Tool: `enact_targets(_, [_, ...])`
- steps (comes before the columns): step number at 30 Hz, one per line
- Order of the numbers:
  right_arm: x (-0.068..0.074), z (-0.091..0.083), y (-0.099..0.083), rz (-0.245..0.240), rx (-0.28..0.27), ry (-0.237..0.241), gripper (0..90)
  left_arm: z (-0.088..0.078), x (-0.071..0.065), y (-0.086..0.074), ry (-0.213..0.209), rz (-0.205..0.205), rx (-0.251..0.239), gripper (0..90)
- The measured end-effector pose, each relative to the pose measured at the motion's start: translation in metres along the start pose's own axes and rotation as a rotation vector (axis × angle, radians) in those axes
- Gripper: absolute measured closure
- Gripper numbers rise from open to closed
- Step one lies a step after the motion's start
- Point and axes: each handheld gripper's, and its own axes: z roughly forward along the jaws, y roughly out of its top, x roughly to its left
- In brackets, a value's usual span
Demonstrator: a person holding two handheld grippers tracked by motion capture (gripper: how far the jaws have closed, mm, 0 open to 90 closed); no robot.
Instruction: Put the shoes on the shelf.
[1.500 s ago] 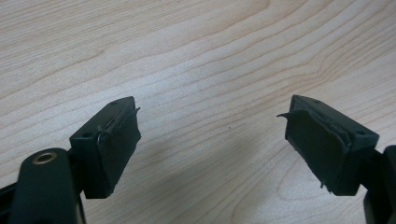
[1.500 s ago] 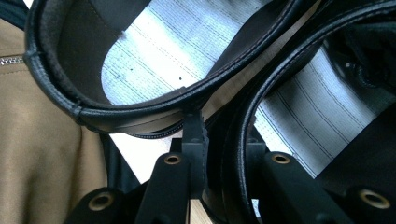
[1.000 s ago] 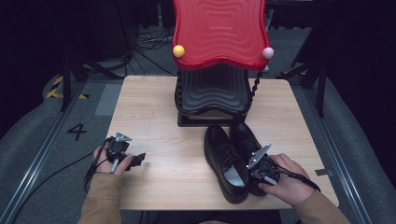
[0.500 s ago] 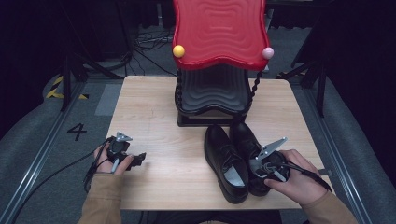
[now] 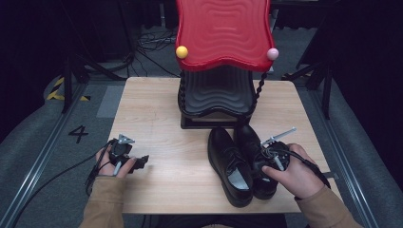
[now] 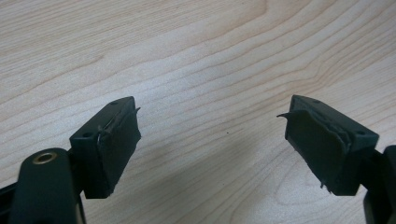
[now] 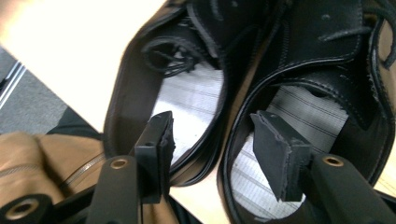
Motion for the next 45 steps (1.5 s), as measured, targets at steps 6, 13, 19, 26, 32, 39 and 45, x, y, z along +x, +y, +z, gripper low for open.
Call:
enact_targets(6, [-0.005,0.025,0.010,0.051,0.022,-0.050,51.2,0.000,0.000,0.000,0.000,-0.001,0.002,18.1])
enact_targets(13, [-0.002,0.050,0.014,0.052,0.038,-0.112,60.6,0.001,0.000,0.000,-0.002,0.002,0.001,18.2])
enact_targets(19, [0.000,0.059,0.020,0.110,0.085,-0.181,71.2,0.002,0.000,0.000,0.006,0.007,0.005,18.2])
enact_targets(26, [0.000,0.062,0.029,0.163,0.139,-0.199,77.6,0.002,0.000,0.000,-0.003,0.011,0.005,18.2])
enact_targets(32, [-0.002,0.062,0.029,0.157,0.154,-0.188,77.7,0.002,-0.002,0.000,-0.003,0.010,0.002,18.1])
enact_targets(39, [-0.005,0.062,0.033,0.149,0.189,-0.168,77.5,0.001,-0.001,0.000,-0.004,0.009,0.004,18.1])
enact_targets(45, [-0.002,0.064,0.039,0.186,0.222,-0.202,79.7,0.001,0.000,0.000,0.003,0.007,-0.003,18.2])
